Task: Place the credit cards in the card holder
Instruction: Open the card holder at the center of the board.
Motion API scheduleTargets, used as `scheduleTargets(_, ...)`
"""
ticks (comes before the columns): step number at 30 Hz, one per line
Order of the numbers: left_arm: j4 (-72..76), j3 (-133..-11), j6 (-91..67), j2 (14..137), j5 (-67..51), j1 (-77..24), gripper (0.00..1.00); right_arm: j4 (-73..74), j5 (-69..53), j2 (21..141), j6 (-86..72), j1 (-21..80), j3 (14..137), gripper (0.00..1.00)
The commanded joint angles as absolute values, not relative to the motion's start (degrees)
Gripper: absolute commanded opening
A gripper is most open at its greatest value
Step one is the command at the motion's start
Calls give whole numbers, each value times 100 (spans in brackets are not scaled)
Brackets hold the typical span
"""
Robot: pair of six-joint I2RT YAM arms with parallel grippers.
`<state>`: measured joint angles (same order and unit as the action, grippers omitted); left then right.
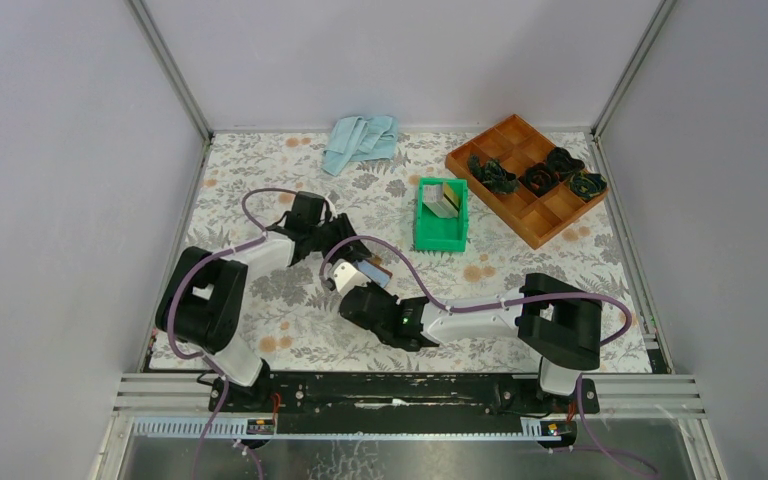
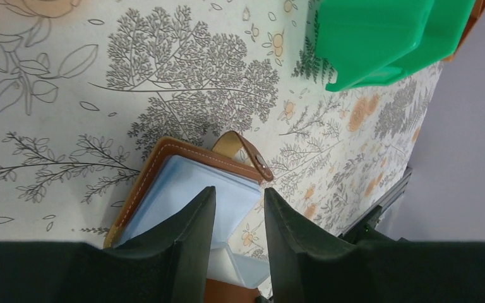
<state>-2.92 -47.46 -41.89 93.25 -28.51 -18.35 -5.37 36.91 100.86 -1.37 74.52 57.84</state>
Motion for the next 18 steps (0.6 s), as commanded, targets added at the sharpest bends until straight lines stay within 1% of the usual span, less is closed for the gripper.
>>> scheduleTargets(1,-15,-4701,-4152,9128,-3248,-1870,41,-580,3684,10045,-209,7471,5759,3)
scheduleTargets(18,-763,-4656,-3793,8605,-3151,-1886,39,-587,3763,10045,-188,7471,5757,3)
